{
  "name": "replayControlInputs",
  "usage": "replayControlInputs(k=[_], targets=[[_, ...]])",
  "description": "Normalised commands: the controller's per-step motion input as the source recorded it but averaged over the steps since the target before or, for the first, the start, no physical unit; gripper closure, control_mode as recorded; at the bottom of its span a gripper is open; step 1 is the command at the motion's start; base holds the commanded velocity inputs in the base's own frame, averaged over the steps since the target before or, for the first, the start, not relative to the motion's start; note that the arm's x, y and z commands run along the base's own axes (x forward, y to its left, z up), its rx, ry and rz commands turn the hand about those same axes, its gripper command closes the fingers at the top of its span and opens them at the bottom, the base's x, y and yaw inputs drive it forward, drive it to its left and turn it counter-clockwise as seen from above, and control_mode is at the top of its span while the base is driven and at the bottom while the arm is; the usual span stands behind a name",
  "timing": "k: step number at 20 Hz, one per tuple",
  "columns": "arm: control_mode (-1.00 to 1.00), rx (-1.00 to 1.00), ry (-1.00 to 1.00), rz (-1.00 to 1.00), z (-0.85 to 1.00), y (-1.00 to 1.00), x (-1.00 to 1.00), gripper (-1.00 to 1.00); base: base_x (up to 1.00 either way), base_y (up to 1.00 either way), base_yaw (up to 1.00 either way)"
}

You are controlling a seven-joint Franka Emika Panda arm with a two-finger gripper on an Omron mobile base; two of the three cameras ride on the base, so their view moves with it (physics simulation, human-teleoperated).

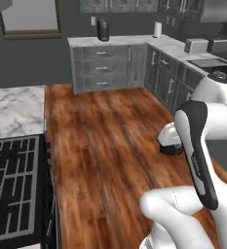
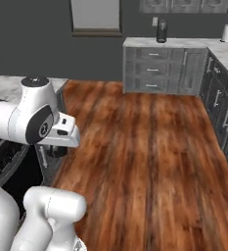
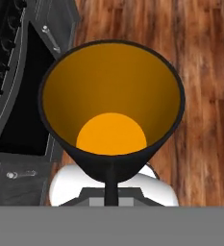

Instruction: Pick the pot and mug and place them in the sink. Then turn on the water.

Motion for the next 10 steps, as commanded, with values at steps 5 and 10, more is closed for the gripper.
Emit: replayControlInputs(k=[5,10], targets=[[1.00,0.00,0.00,0.00,0.00,0.00,0.00,1.00,1.00,0.29,-0.03],[1.00,0.00,0.00,0.00,0.00,0.00,0.00,1.00,1.00,0.00,-0.32]])
